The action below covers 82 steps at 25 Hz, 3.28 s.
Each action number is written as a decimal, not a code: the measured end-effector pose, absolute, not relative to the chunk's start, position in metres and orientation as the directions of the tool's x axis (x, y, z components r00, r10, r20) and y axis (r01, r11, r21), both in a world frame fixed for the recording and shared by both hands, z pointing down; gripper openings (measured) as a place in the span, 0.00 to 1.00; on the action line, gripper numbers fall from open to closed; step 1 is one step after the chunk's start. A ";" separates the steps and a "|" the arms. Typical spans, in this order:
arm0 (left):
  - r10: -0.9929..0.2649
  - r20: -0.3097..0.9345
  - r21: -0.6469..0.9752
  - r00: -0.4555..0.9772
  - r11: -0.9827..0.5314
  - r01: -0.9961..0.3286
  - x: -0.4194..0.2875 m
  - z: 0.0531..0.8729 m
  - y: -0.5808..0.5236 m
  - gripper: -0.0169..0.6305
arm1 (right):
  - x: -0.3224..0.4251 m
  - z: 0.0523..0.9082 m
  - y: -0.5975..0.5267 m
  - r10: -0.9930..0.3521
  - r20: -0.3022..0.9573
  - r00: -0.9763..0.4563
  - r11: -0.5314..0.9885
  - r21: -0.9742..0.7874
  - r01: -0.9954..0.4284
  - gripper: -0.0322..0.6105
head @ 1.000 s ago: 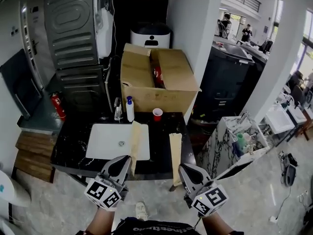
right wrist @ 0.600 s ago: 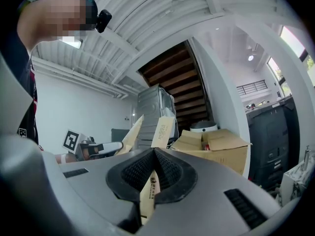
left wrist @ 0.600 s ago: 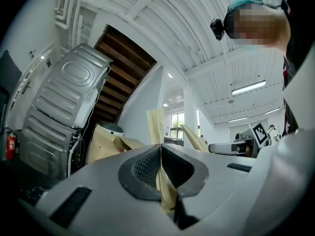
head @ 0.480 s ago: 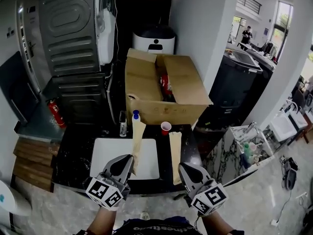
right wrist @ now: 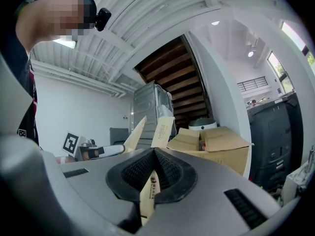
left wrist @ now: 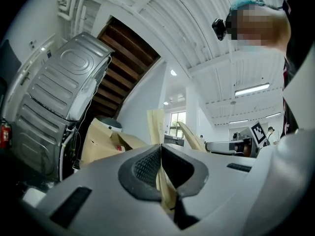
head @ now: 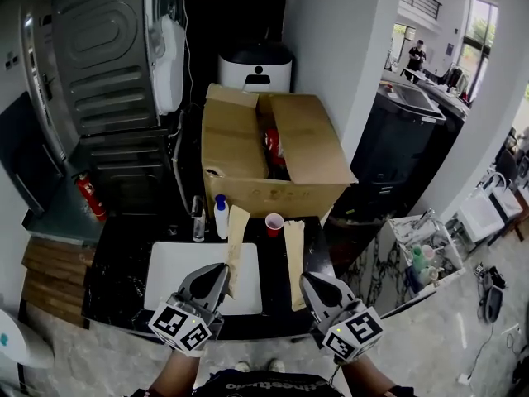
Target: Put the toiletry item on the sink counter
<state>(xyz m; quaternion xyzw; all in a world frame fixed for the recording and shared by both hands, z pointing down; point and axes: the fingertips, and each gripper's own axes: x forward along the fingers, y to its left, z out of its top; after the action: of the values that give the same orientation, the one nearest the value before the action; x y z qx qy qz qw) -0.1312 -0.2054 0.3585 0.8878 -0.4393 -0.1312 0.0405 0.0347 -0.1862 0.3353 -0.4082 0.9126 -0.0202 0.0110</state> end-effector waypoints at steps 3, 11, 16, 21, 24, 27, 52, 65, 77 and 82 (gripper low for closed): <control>-0.789 -0.197 0.187 0.582 -0.613 -0.768 -0.122 0.358 -0.214 0.05 | 0.043 0.335 -0.194 -0.748 -0.010 -0.664 0.663 -0.056 -0.746 0.11; -0.786 -0.198 0.178 0.586 -0.617 -0.767 -0.107 0.355 -0.226 0.05 | 0.065 0.351 -0.217 -0.764 0.025 -0.644 0.641 -0.077 -0.764 0.11; -0.793 -0.184 0.185 0.580 -0.608 -0.772 -0.108 0.361 -0.231 0.05 | 0.080 0.400 -0.246 -0.777 0.128 -0.616 0.600 -0.145 -0.787 0.11; -0.807 -0.166 0.197 0.567 -0.591 -0.783 -0.114 0.367 -0.232 0.05 | 0.092 0.475 -0.277 -0.770 0.285 -0.570 0.535 -0.198 -0.821 0.11; -0.816 -0.157 0.198 0.557 -0.578 -0.791 -0.120 0.371 -0.233 0.05 | 0.092 0.522 -0.295 -0.747 0.374 -0.549 0.500 -0.228 -0.835 0.11; -0.824 -0.146 0.200 0.548 -0.567 -0.799 -0.126 0.375 -0.233 0.05 | 0.089 0.565 -0.311 -0.719 0.460 -0.521 0.468 -0.232 -0.852 0.11; -0.859 -0.098 0.200 0.503 -0.512 -0.836 -0.157 0.386 -0.235 0.05 | 0.094 0.690 -0.361 -0.632 0.700 -0.333 0.294 -0.182 -0.939 0.12; -0.858 -0.119 0.199 0.499 -0.513 -0.835 -0.157 0.380 -0.224 0.05 | 0.096 0.643 -0.356 -0.720 0.581 -0.380 0.322 -0.205 -0.924 0.30; -0.849 -0.152 0.193 0.505 -0.527 -0.828 -0.154 0.372 -0.210 0.05 | 0.068 0.436 -0.292 -0.824 0.151 -0.546 0.544 -0.060 -0.837 0.26; -0.842 -0.156 0.196 0.517 -0.540 -0.819 -0.146 0.373 -0.207 0.05 | 0.047 0.387 -0.249 -0.782 0.039 -0.623 0.624 0.035 -0.781 0.22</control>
<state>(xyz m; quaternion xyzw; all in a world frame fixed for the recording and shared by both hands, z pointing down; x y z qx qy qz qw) -0.1464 -0.2069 0.3727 0.8696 -0.4773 -0.1164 0.0488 0.0466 -0.2494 0.3875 -0.4336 0.9007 0.0074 -0.0253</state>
